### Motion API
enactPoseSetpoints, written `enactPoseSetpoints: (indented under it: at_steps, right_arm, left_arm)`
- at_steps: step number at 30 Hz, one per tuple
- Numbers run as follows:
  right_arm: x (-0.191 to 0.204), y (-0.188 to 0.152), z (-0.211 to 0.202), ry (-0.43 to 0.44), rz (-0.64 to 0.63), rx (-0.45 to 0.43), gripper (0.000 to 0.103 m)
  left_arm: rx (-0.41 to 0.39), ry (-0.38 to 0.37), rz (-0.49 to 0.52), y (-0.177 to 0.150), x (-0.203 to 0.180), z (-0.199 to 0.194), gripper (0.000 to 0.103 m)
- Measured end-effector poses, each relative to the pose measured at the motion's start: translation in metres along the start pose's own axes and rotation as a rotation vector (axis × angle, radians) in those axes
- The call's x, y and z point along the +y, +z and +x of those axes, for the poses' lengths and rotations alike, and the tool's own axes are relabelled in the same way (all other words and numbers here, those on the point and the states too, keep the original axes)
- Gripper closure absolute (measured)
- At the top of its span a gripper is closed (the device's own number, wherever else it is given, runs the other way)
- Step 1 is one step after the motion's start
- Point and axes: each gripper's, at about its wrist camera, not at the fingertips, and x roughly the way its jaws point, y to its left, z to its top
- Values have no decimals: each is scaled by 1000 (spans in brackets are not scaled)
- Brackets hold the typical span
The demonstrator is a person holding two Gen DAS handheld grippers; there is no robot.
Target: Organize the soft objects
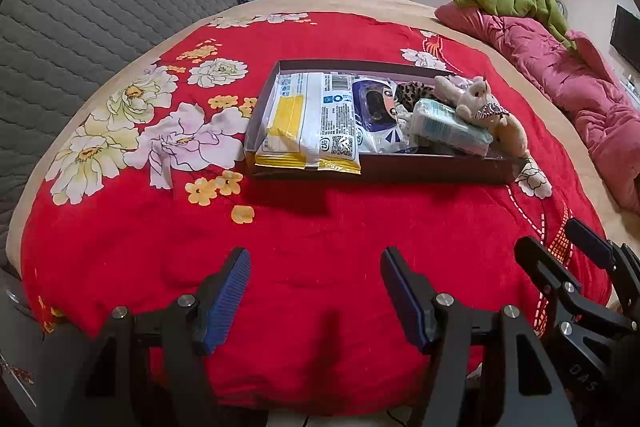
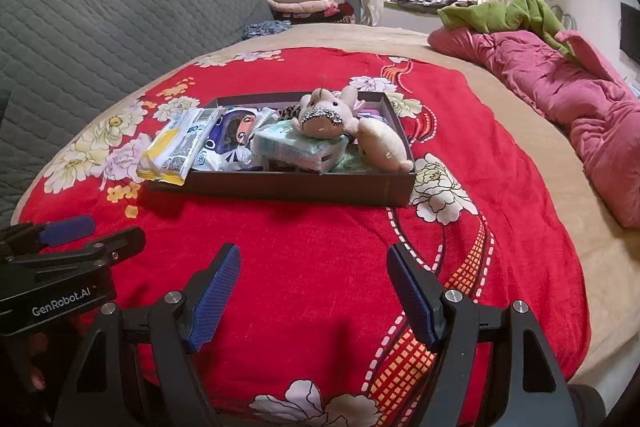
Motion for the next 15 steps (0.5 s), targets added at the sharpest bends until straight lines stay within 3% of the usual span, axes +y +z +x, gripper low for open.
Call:
enactPoseSetpoints:
  at_steps: [15]
  right_arm:
    - [-2, 0, 6, 10, 11, 16, 27]
  left_arm:
    - [12, 15, 6, -1, 1, 7, 36]
